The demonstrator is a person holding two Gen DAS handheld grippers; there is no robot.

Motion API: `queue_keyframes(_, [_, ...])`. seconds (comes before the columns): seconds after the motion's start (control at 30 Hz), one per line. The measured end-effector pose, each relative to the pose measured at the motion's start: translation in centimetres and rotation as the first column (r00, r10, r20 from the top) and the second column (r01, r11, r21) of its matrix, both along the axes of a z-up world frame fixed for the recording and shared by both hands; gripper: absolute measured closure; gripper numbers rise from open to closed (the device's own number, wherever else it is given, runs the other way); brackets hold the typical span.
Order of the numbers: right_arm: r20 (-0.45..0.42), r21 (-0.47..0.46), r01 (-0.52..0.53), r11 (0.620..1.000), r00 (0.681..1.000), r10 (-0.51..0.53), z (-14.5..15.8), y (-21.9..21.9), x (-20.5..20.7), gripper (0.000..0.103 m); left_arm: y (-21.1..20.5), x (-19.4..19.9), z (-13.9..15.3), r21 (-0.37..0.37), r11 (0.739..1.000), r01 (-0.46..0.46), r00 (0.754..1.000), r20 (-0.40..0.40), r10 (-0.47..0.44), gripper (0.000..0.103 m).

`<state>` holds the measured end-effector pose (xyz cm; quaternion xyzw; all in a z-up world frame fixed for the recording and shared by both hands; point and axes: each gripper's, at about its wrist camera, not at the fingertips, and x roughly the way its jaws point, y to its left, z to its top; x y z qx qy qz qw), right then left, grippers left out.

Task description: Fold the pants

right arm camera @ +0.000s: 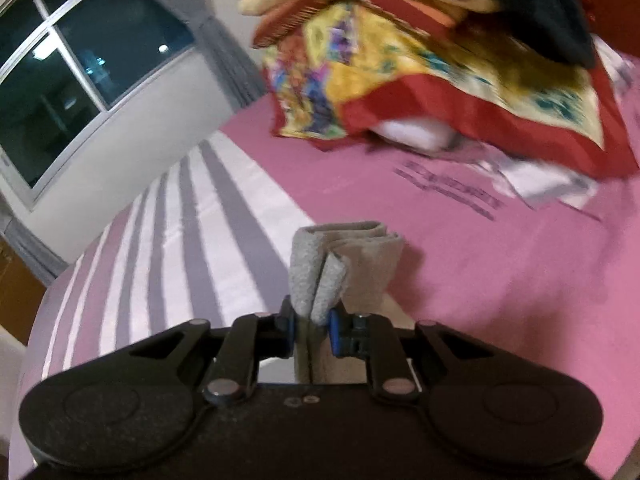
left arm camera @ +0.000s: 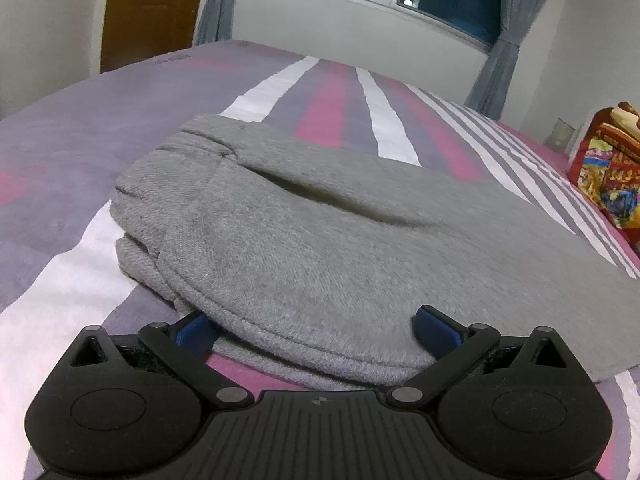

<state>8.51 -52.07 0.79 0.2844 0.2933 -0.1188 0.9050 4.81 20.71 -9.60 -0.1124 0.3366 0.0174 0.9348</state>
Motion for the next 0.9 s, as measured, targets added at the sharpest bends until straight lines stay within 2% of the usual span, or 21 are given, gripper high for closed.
queue_keyframes(0.23, [-0.030, 0.012, -0.006, 1.000, 1.000, 0.006, -0.7, 0.6, 0.6, 0.088, 0.7, -0.5, 1.1, -0.008, 0.999, 0.035, 0.999, -0.017, -0.036, 0.001])
queue_keyframes(0.37, [0.008, -0.009, -0.118, 0.993, 0.993, 0.118, 0.0, 5.1, 2.3, 0.088, 1.3, -1.2, 1.8, -0.014, 1.000, 0.023, 0.999, -0.026, -0.024, 0.001])
queue_keyframes(0.47, [0.019, -0.051, -0.257, 0.965, 0.966, 0.258, 0.5, 10.9, 4.4, 0.088, 2.3, -2.0, 2.0, -0.014, 1.000, -0.007, 1.000, -0.030, 0.007, 0.001])
queue_keyframes(0.5, [0.020, -0.063, -0.316, 0.947, 0.948, 0.317, 0.4, 13.4, 5.1, 0.088, 2.7, -2.3, 2.1, -0.009, 1.000, -0.014, 0.999, -0.030, 0.014, 0.001])
queue_keyframes(0.57, [0.013, -0.104, -0.440, 0.892, 0.896, 0.444, 0.1, 18.5, 5.9, 0.088, 3.7, -2.7, 2.2, 0.010, 0.999, -0.036, 0.999, -0.033, 0.037, 0.001])
queue_keyframes(0.7, [-0.063, -0.209, -0.664, 0.718, 0.742, 0.668, -2.1, 28.7, 5.5, 0.088, 6.2, -3.2, 2.3, 0.024, 0.997, -0.079, 0.995, -0.061, 0.080, 0.001])
queue_keyframes(0.83, [-0.152, -0.329, -0.768, 0.550, 0.618, 0.772, -5.0, 34.8, 3.0, 0.088, 7.7, -4.0, 1.8, 0.041, 0.995, -0.090, 0.993, -0.076, 0.093, 0.001])
queue_keyframes(0.9, [-0.184, -0.379, -0.783, 0.492, 0.585, 0.790, -6.1, 36.3, 1.9, 0.088, 7.9, -4.4, 1.6, 0.049, 0.995, -0.085, 0.993, -0.073, 0.089, 0.001])
